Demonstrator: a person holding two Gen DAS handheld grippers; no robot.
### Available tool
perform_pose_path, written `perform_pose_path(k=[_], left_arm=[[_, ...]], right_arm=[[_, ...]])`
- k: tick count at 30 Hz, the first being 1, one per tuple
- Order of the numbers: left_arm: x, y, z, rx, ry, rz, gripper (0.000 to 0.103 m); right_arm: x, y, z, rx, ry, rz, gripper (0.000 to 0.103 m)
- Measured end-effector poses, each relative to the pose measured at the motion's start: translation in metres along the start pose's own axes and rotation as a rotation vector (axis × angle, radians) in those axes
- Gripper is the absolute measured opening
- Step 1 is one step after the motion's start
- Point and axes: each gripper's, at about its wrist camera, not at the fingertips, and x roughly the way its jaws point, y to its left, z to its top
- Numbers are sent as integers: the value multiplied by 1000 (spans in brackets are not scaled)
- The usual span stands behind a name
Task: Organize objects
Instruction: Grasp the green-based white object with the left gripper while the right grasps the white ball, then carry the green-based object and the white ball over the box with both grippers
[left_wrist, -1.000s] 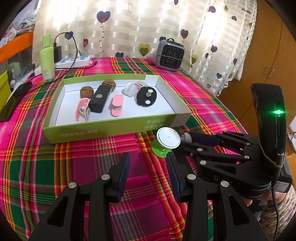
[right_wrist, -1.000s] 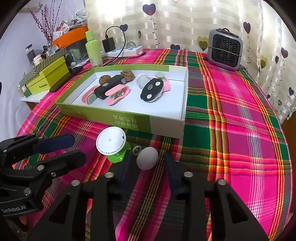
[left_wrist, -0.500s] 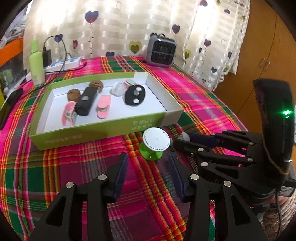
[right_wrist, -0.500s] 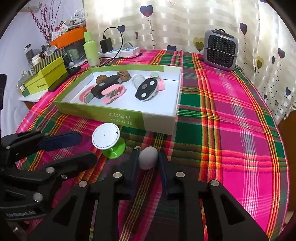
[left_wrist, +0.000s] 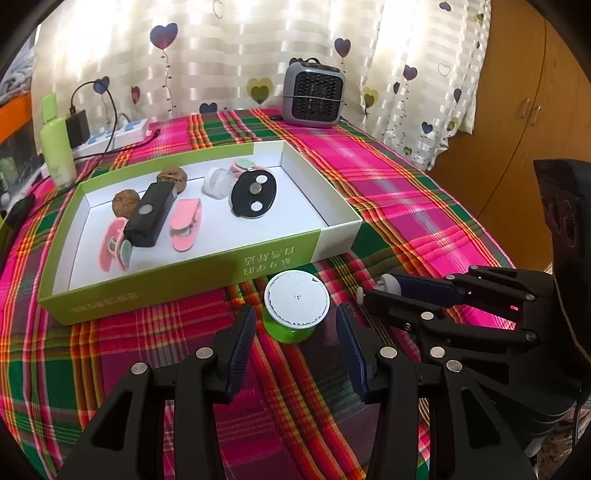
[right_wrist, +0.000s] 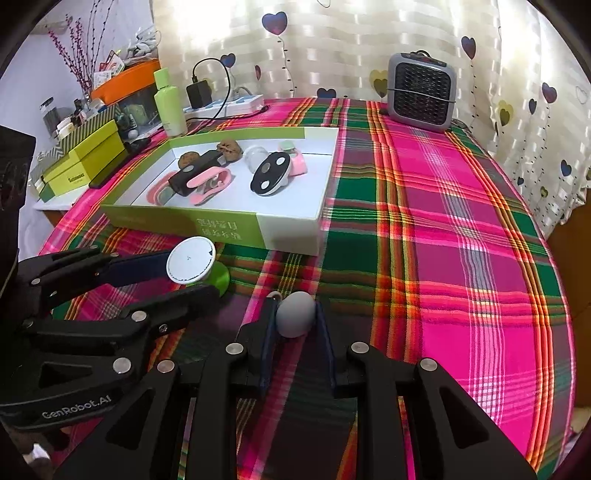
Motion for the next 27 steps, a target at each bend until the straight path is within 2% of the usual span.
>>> perform_pose_path(k=[8, 10, 12, 21, 27], left_arm=[[8, 5, 4, -28, 8, 14, 43], [8, 5, 5, -36, 1, 11, 41], [9, 5, 5, -32, -1, 22, 33], [8, 5, 4, -28, -7, 35, 17], [7, 7, 4, -28, -9, 41, 16]], right_arm=[[0, 0, 0, -1, 0, -2, 23], [0, 1, 0, -3, -1, -4, 23], [0, 0, -1, -2, 0, -3, 23], [0, 0, -1, -5, 0, -8, 23], [0, 0, -1, -1, -1, -9, 23]])
